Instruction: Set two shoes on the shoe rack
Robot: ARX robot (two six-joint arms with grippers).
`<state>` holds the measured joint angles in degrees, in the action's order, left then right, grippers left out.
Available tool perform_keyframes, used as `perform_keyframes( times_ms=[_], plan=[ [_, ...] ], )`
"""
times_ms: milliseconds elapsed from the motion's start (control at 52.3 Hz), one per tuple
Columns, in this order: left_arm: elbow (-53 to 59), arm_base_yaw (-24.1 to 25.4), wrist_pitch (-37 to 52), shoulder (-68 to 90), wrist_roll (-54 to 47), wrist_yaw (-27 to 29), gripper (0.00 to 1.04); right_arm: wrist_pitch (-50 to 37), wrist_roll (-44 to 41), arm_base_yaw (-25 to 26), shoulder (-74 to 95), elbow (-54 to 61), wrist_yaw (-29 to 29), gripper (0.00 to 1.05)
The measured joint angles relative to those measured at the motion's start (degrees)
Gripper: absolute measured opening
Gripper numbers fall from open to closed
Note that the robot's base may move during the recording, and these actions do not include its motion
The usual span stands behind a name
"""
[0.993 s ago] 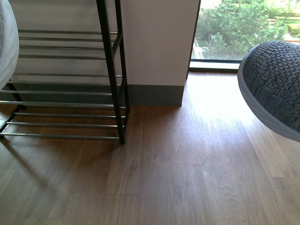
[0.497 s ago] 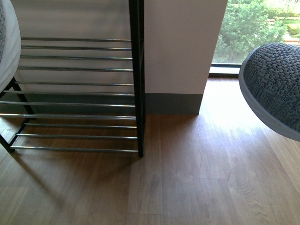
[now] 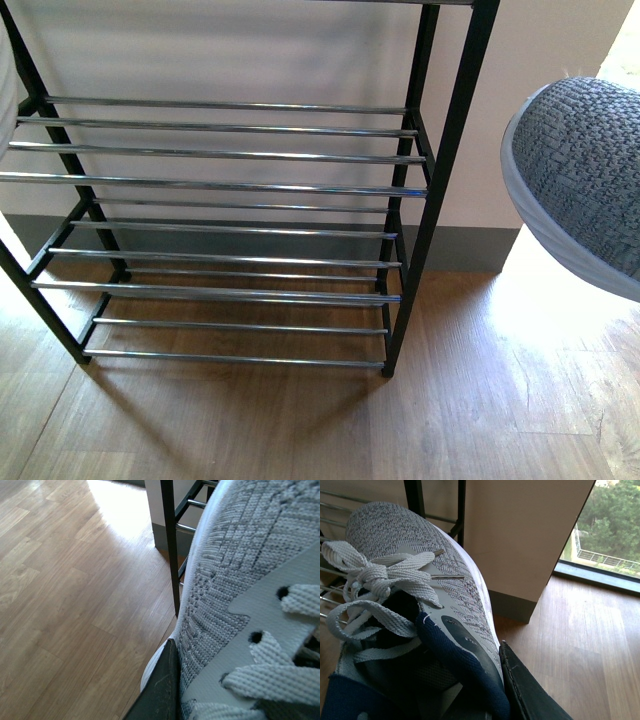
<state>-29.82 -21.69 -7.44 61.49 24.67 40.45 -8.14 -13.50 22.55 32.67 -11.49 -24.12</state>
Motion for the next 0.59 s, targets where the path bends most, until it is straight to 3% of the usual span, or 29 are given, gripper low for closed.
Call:
perform_keyframes(
  times_ms=[592],
  plan=[
    [0.04,-0.17,0.0,0.0,0.0,-0.17,0.02,0.0,0.02,0.02,-0.02,0.0,0.2,0.01]
  ],
)
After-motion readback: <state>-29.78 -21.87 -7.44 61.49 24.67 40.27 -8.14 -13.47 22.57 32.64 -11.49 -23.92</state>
